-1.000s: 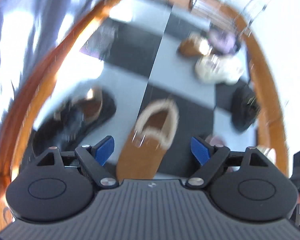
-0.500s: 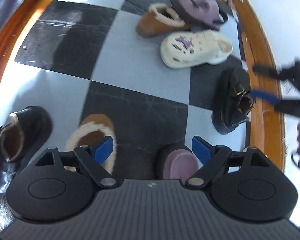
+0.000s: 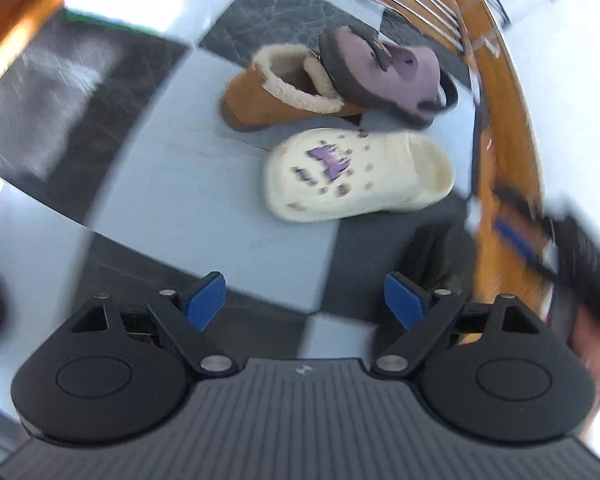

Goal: Organize scattered shoes
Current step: 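Move the left tool back toward the pile of clogs, then grasp the white Kuromi clog by its heel with the left tool, then carry the white Kuromi clog and set it beside the plain white clog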

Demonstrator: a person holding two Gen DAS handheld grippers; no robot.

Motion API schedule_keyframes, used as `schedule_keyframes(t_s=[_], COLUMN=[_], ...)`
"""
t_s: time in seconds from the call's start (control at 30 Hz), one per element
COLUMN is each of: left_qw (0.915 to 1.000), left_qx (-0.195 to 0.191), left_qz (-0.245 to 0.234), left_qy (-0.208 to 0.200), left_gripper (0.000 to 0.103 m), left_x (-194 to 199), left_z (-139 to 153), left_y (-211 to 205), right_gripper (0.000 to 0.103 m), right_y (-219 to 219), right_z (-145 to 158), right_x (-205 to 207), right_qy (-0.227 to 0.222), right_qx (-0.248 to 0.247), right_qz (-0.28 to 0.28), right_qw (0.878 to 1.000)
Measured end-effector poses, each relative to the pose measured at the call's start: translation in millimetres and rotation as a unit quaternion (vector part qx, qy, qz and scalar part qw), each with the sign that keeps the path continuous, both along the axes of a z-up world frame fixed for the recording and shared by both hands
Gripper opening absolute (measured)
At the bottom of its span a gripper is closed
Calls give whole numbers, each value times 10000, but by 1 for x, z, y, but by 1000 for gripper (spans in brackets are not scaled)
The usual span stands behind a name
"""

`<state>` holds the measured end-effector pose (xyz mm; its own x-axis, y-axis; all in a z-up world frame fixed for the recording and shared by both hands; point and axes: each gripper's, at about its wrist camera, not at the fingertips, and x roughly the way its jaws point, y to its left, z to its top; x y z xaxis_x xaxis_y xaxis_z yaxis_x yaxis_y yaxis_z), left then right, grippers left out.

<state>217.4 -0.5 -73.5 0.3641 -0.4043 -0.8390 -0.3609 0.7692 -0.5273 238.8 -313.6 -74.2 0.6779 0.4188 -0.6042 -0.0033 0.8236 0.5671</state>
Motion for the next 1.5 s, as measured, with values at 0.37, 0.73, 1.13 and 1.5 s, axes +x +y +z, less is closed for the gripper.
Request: schedule_keyframes(t_s=[0.37,0.73,1.13,1.5], left_qw=[9947,9812,9707,9425], left_qx=[962,1887,2140,3036], left_qz=[-80,-282,-1053,-1359], left_qy=[359,284,284,-310], left_gripper=[81,37,36,15], left_x=[116,124,62,37], left_z=[-22,-29,-28,-61], left_y=[-100,-114,-74,-92], right_gripper=[77,77,79,81], right_y=[-33,-49,-23,0], right_z=[-39,-22,-20,-32], right_x=[-97,-112,-117,-104], right_qy=[640,125,50,262], right_qx=[367,-185,-518,-477], right_qz=[465,247,421,471], right_qw=[9962,9994,9978,9974])
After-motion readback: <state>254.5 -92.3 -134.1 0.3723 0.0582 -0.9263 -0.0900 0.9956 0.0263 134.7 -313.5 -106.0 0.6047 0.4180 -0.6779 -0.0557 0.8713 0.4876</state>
